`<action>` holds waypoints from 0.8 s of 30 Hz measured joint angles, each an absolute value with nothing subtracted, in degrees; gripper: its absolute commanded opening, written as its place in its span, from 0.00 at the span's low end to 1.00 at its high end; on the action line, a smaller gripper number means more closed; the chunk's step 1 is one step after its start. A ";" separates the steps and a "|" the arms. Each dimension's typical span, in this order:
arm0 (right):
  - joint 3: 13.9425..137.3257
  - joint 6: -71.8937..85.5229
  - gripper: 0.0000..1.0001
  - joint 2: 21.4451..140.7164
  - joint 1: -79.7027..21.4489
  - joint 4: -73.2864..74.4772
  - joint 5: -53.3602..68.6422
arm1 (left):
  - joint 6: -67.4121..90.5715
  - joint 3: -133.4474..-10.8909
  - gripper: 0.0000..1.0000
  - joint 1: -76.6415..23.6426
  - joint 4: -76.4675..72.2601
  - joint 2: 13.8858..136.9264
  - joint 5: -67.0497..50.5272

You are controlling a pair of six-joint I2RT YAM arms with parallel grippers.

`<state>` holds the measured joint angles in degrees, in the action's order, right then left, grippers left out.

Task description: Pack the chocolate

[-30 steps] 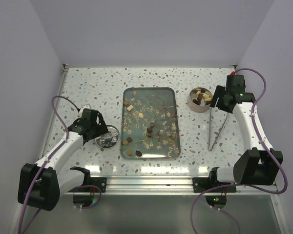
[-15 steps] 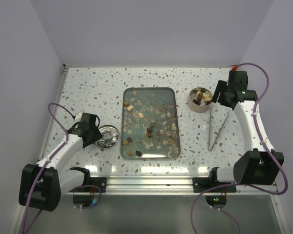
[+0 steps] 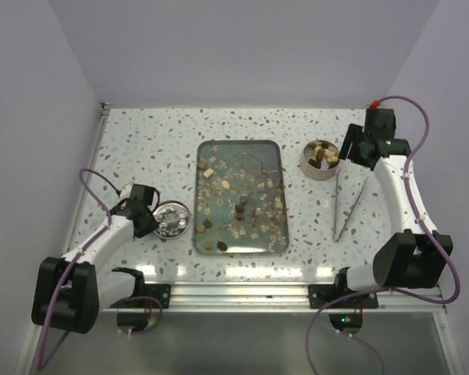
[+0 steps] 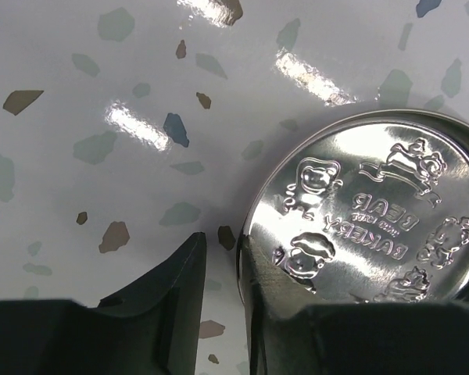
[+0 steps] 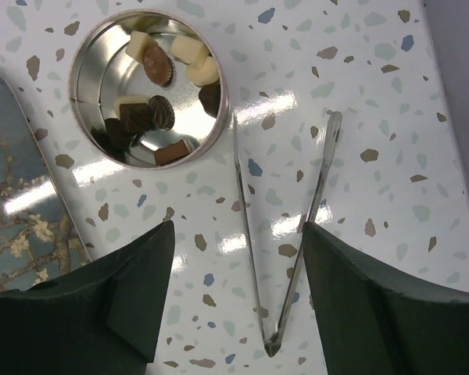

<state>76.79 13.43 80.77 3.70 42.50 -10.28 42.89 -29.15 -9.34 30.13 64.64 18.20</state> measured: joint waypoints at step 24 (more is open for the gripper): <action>76.79 9.28 0.66 79.48 2.13 42.48 1.72 | 36.91 -37.60 0.00 -8.95 28.45 54.98 15.22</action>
